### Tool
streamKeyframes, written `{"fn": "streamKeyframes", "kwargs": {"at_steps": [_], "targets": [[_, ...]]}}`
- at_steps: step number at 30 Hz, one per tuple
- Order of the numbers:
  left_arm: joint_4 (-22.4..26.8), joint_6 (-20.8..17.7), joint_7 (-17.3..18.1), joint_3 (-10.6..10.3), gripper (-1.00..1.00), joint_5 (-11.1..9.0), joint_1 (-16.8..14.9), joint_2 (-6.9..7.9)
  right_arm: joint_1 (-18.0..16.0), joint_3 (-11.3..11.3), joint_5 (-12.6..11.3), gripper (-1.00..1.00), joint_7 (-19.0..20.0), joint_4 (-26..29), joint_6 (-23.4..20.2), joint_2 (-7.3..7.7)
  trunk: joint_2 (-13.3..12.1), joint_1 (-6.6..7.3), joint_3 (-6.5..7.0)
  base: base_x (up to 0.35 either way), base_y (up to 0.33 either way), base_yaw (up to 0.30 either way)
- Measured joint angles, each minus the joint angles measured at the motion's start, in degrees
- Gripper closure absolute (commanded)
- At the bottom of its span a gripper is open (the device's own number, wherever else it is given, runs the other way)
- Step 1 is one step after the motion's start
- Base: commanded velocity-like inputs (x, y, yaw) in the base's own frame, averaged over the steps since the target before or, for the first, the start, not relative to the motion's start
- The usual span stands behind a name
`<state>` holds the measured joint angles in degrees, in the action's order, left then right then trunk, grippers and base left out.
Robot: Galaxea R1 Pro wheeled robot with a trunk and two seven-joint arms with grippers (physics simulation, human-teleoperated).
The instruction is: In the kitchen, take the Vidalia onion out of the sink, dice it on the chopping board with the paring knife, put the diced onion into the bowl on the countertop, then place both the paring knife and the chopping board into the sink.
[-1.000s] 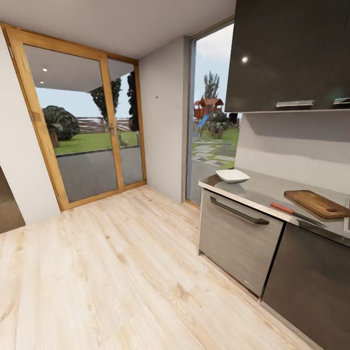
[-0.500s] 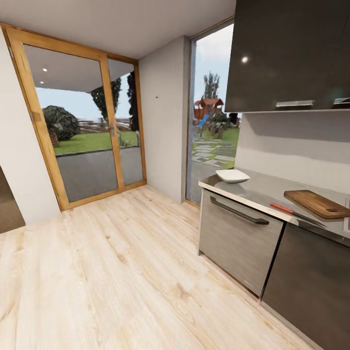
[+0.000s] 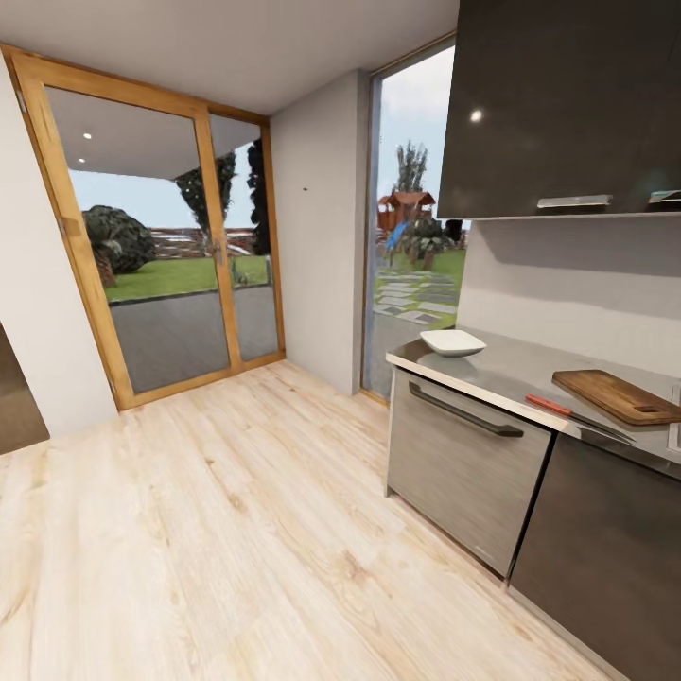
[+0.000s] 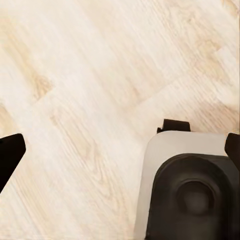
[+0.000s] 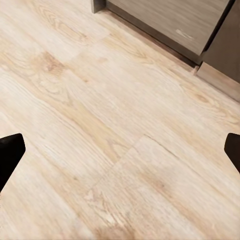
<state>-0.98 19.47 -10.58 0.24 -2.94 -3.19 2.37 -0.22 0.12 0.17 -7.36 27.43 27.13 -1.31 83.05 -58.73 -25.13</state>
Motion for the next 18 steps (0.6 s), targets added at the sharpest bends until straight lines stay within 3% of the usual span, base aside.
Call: {"fn": "streamKeyframes", "kwargs": {"at_steps": [5, 18], "targets": [[-2.5, -0.3, 0.0, 0.0, -1.0, 0.0, 0.1, 0.85, 0.0, 0.0, 0.0, -1.0, 0.0, 0.0, 0.0, -0.06, 0.0, 0.0, 0.0, 0.0, 0.0, 0.0], [-3.1, -0.2, 0.1, 0.0, -1.0, -0.1, 0.1, 0.24, 0.0, 0.0, 0.0, -1.0, 0.0, 0.0, 0.0, 0.03, 0.0, 0.0, 0.0, 0.0, 0.0, 0.0]]}}
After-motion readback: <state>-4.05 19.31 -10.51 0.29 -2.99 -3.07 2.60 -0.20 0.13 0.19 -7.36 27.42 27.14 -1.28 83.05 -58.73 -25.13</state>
